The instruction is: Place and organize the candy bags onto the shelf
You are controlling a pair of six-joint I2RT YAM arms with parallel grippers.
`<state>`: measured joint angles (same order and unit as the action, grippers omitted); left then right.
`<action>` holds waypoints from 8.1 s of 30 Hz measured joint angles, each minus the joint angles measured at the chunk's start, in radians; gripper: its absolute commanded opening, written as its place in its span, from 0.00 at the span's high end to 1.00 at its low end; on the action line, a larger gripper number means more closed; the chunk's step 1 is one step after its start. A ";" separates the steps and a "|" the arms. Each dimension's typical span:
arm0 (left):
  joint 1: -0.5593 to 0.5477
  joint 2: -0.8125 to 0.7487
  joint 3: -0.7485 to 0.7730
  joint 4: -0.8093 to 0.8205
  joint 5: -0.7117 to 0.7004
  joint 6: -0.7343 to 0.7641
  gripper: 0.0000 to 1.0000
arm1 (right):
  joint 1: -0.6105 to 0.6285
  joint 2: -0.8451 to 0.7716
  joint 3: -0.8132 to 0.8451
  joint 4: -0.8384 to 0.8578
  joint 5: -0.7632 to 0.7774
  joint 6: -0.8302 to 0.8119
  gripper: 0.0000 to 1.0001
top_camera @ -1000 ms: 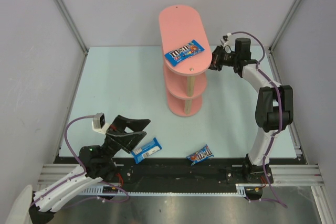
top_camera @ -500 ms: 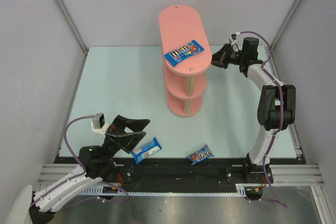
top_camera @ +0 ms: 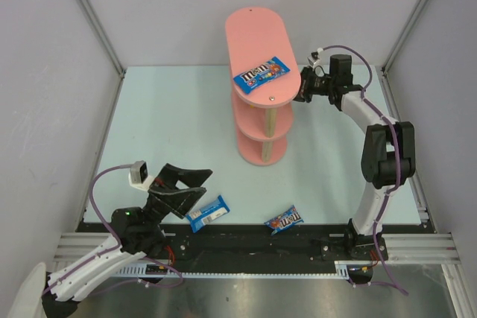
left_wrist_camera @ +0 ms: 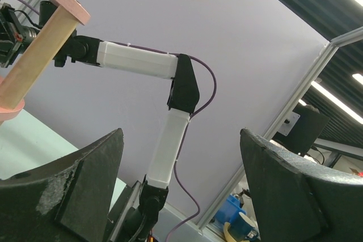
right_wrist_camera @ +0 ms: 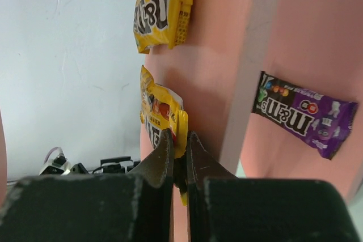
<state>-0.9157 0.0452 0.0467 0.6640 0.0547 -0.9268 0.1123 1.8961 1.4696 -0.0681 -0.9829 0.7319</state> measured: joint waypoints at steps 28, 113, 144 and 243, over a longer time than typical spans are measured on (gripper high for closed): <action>0.000 -0.034 0.000 -0.077 -0.002 0.000 0.12 | 0.075 0.087 0.149 -0.056 0.084 0.004 1.00; 0.000 -0.035 0.000 -0.494 -0.102 0.064 0.01 | 0.202 -0.982 -0.858 -0.509 0.646 -0.138 0.43; 0.000 0.060 0.000 -0.284 -0.077 0.052 0.01 | 0.566 -0.952 -1.086 -0.410 0.802 0.091 0.57; -0.123 0.965 0.159 0.190 -0.082 -0.173 0.50 | 0.823 -1.049 -0.780 -0.164 1.086 0.031 1.00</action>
<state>-1.0386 1.0100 0.2062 0.8539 -0.0273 -1.0996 0.9352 0.8471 0.6891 -0.2321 0.1032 0.7631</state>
